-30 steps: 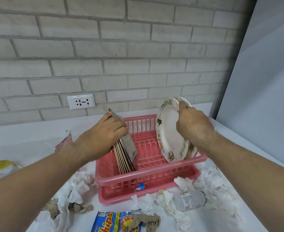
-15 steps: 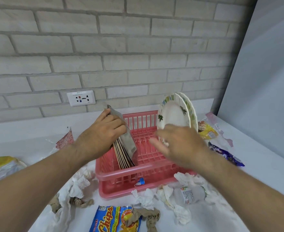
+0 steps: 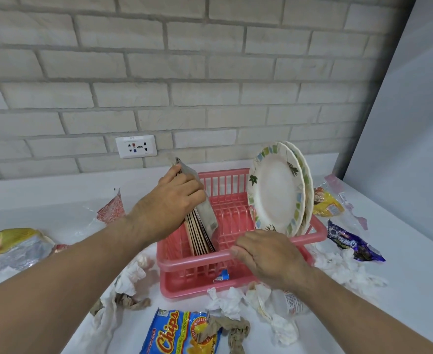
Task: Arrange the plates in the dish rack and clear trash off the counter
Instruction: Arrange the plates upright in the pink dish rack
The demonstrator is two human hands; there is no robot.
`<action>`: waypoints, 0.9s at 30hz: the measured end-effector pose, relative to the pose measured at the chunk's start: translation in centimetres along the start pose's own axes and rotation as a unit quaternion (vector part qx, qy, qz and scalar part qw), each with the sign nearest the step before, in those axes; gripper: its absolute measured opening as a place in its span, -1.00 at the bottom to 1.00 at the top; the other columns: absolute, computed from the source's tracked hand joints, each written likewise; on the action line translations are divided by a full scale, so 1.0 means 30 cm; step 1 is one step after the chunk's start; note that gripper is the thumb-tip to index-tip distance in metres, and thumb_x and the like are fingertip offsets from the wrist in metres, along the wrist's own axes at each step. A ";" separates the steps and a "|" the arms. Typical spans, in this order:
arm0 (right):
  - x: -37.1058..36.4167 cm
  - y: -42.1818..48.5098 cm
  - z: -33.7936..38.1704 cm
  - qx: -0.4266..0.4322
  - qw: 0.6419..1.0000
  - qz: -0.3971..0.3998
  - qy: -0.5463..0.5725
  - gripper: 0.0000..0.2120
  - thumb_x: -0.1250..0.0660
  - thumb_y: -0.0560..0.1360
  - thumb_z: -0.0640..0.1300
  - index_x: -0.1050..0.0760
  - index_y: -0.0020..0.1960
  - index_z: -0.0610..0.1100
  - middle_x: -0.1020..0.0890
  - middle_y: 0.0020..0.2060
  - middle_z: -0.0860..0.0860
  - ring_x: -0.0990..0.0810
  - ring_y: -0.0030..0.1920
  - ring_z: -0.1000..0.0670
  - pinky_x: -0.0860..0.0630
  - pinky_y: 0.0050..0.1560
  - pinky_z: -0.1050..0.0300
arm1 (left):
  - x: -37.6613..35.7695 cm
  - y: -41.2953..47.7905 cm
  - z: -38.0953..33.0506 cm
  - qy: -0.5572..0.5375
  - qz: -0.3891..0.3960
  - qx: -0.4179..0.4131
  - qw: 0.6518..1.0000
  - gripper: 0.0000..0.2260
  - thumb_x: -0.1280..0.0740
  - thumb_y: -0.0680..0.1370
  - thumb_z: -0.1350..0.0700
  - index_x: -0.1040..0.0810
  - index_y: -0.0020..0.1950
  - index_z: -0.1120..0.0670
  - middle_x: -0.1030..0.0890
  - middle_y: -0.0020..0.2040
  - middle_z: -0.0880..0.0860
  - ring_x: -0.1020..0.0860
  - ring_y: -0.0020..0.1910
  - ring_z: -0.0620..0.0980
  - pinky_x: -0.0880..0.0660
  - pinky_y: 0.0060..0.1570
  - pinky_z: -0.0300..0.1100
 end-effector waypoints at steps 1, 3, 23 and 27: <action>0.002 -0.002 -0.005 -0.001 1.000 0.002 0.007 -0.55 0.30 0.54 0.30 -0.27 -0.14 0.11 -0.41 -0.28 0.16 -0.42 -0.20 0.10 -0.32 -0.10 0.20 | -0.003 0.003 -0.003 0.005 0.000 -0.004 1.000 -0.54 -0.44 0.22 0.44 -0.57 0.03 0.07 -0.59 0.04 0.03 -0.51 0.13 0.07 -0.22 0.40 0.16; 0.004 -0.004 -0.013 -0.002 1.000 0.006 0.013 -0.56 0.27 0.55 0.29 -0.27 -0.15 0.10 -0.40 -0.29 0.16 -0.42 -0.20 0.10 -0.32 -0.09 0.20 | -0.008 0.009 -0.009 0.014 -0.002 -0.013 1.000 -0.56 -0.44 0.23 0.44 -0.57 0.03 0.08 -0.58 0.07 0.06 -0.49 0.15 0.09 -0.19 0.41 0.14; 0.140 0.235 0.067 -0.111 0.909 -0.054 0.399 -0.54 -0.26 0.57 0.07 -0.29 0.46 0.13 -0.52 0.30 0.09 -0.53 0.22 0.10 -0.44 0.32 -0.01 | 0.067 -0.027 0.039 -0.104 -0.099 0.101 0.985 -0.53 -0.59 0.25 0.18 -0.52 0.08 0.25 -0.53 0.07 0.18 -0.45 0.09 0.06 -0.27 0.29 -0.17; 0.141 0.232 0.059 -0.098 0.924 -0.054 0.366 -0.52 -0.27 0.58 0.10 -0.28 0.47 0.14 -0.44 0.39 0.10 -0.44 0.32 0.10 -0.40 0.37 0.00 | 0.046 -0.041 0.057 -0.095 -0.099 0.101 0.985 -0.51 -0.60 0.24 0.20 -0.54 0.10 0.25 -0.55 0.07 0.17 -0.46 0.12 0.07 -0.14 0.43 -0.06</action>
Point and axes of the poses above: each hand's wrist, its own y-axis towards the middle knuckle, its own x-axis out of the back of the hand, z = x × y, the point moved 6 cm from there along y, towards the middle knuckle
